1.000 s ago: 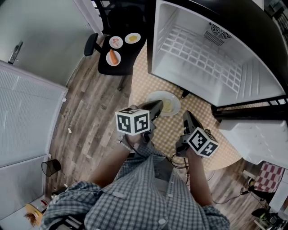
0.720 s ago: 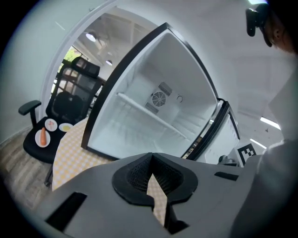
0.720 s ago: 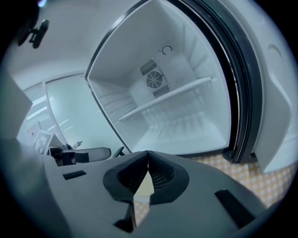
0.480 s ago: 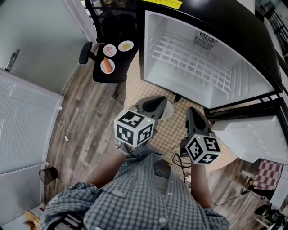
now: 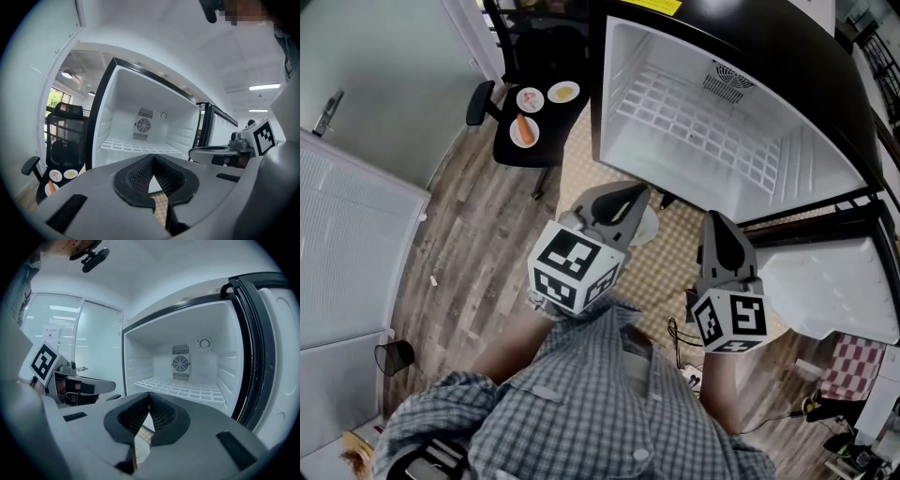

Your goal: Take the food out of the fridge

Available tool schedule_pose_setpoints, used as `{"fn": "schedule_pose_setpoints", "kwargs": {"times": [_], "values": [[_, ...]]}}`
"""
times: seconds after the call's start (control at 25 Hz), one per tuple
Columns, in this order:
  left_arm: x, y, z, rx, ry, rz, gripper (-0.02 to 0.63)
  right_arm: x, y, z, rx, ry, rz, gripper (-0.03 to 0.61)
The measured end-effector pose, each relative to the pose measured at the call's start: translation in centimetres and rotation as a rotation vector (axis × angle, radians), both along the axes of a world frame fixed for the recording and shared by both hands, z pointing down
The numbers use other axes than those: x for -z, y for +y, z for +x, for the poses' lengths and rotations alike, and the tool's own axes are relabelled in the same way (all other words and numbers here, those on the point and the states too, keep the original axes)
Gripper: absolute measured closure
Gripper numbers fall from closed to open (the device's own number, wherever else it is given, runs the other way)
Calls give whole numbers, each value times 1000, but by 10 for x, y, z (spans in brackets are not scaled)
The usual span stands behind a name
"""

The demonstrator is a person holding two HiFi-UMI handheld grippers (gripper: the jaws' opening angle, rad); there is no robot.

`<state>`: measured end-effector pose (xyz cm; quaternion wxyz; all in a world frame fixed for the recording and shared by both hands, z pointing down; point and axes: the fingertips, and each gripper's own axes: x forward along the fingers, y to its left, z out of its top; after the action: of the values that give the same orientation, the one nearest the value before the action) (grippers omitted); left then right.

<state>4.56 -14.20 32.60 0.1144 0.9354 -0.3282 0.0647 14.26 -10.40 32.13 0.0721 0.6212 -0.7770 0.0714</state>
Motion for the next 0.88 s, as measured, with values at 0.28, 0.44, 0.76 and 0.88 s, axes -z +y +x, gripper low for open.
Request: {"fn": "schedule_pose_setpoints", "kwargs": {"times": [0.28, 0.44, 0.76, 0.88], "values": [[0, 1, -7, 11, 20, -38, 609, 8, 2, 8, -12, -8, 25, 569], [-1, 1, -10, 22, 18, -42, 609, 9, 3, 7, -7, -18, 26, 569], [-2, 2, -14, 28, 12, -45, 609, 12, 3, 2, 4, 21, 37, 569], [-3, 2, -15, 31, 2, -40, 609, 12, 3, 0, 13, 20, 36, 569]]}}
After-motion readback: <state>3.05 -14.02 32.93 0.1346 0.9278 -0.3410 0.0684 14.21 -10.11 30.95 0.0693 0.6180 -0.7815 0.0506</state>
